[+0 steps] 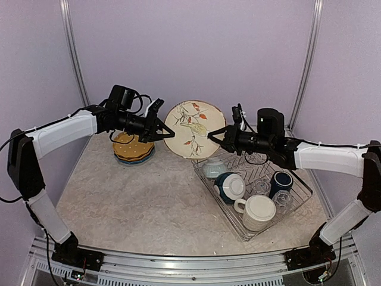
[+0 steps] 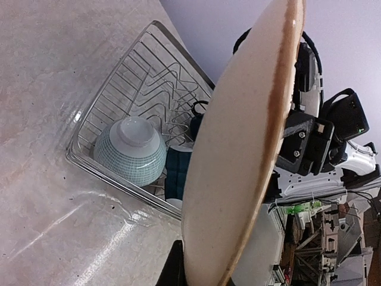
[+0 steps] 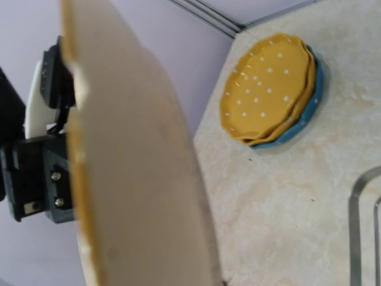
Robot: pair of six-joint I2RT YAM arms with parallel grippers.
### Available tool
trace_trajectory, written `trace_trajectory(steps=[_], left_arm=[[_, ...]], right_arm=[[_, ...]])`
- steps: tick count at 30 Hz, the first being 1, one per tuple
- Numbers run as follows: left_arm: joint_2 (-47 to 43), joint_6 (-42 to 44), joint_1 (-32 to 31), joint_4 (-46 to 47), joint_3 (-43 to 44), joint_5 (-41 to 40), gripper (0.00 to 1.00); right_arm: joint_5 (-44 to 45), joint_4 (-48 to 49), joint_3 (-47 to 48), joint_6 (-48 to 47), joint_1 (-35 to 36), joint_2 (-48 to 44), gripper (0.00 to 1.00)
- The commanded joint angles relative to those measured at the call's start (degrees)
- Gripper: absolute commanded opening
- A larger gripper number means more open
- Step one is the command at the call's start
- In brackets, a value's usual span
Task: Unload the mixed dishes from the dish rack
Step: Pass from the right arm to the left
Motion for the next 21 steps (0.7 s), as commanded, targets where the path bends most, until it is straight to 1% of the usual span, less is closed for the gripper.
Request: trace_trajectory(steps=[1,2,4,8,9,10,11,16,18,21], left_arm=[[-1.6,-3.0,0.3,-0.4,0.0,0.8,0.0],[-1.7,-3.0,0.4,-0.5,0.0,0.5,0.0],[-1.7,-3.5,0.9,0.2,-0.1,0.8,0.0],[-1.8,-3.3,1.7,1.1,-0.7,1.3,0.0],[-1.9,-3.2,1.8,1.6,-1.1,1.2,0.0],[-2.0,-3.2,2.0,2.2,-1.4,1.4,0.0],[-2.1,-3.3,2.2,2.5,-1.6,1.5,0.0],[-2.2,-3.5,4.1,0.8,-1.4,-2.0,0.0],[-2.1,-4.0,6.3,-0.3,-1.3,-4.0,0.0],[-1.6,-4.9,9.9,-3.9,-0.1,-8.3,0.0]], right_arm=[[-0.5,6.7,1.4,-3.4,0.2,-0.9,0.04],[0.8,5.2,1.3,-4.1,0.2,-1.3,0.07],[3.2,3.5,0.7,-5.5,0.1,-2.1,0.18],[5.8,2.6,-1.2,-6.4,-0.5,-3.3,0.37],[5.8,2.8,-1.8,-6.1,-1.0,-3.4,0.46],[5.5,3.1,-2.1,-5.9,-1.5,-3.3,0.5],[5.0,3.4,-2.2,-5.6,-1.9,-3.3,0.59],[3.5,2.0,-1.8,-6.1,-3.7,-3.4,0.83],[5.0,-0.2,-2.1,-8.0,-4.0,-5.0,0.89],[8.7,-6.4,-1.9,-11.2,-4.4,-8.0,0.95]])
